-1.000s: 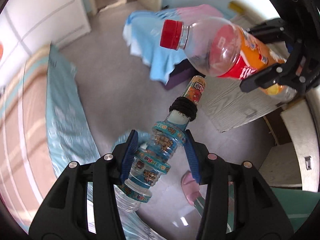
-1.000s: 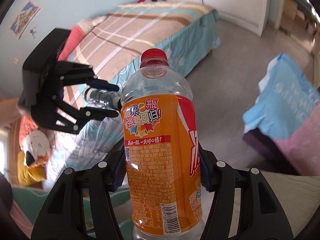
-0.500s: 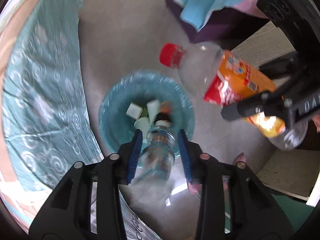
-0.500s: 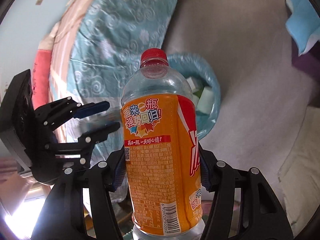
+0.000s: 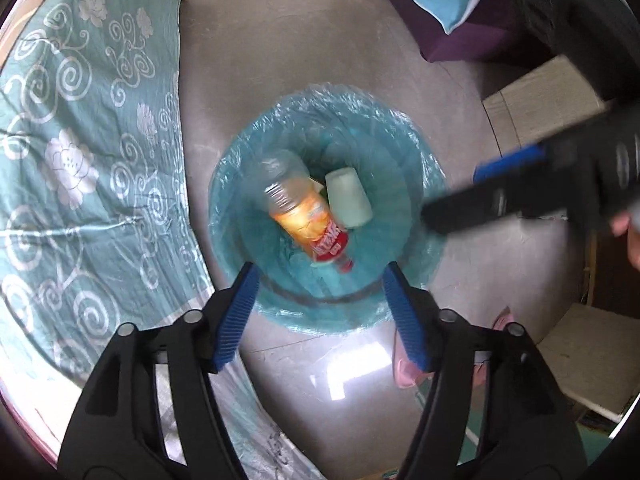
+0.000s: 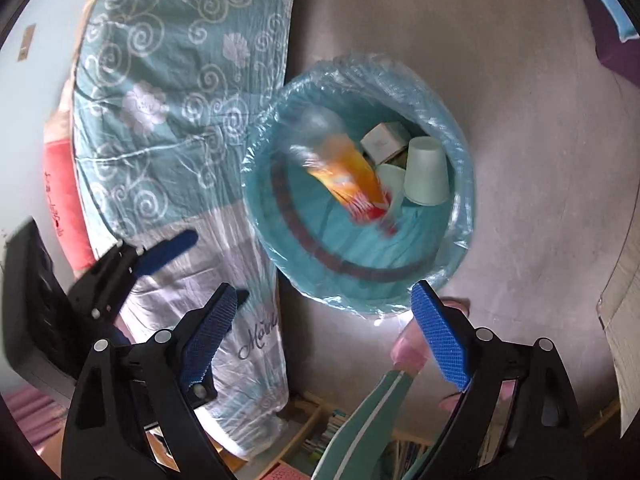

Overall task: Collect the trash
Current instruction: 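Bring both grippers back over the table, left still holding its bottle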

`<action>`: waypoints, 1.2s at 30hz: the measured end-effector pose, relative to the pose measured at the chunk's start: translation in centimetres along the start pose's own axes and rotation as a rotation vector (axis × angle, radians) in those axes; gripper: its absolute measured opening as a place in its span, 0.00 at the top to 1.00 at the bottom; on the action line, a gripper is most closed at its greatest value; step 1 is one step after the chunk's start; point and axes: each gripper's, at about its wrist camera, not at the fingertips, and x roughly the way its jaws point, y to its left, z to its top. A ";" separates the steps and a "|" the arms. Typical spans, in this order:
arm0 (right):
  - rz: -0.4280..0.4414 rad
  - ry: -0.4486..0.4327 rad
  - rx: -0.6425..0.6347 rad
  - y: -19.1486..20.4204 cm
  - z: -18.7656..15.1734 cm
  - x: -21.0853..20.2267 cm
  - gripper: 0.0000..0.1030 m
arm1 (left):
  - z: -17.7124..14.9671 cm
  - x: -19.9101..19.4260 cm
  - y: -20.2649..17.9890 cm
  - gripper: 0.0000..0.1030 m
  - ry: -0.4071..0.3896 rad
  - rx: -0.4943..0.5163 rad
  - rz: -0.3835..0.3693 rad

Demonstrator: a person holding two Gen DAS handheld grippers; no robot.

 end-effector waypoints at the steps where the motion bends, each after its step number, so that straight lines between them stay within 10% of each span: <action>1: -0.002 -0.010 -0.003 -0.4 -0.1 -0.4 0.14 | -0.3 -0.2 0.0 0.38 -0.003 -0.001 0.000; 16: 0.003 -0.312 -0.215 4.4 -11.7 -20.7 0.14 | -0.4 -17.8 -5.9 0.16 -0.215 0.125 0.092; 25: -0.079 -0.595 -0.261 5.4 -25.4 -37.0 0.14 | 2.8 -30.2 -14.6 0.13 -0.362 0.418 0.093; 36: -0.249 -0.918 0.001 -2.9 -45.0 -49.3 0.14 | 7.3 -42.3 -32.5 0.07 -0.561 0.839 -0.047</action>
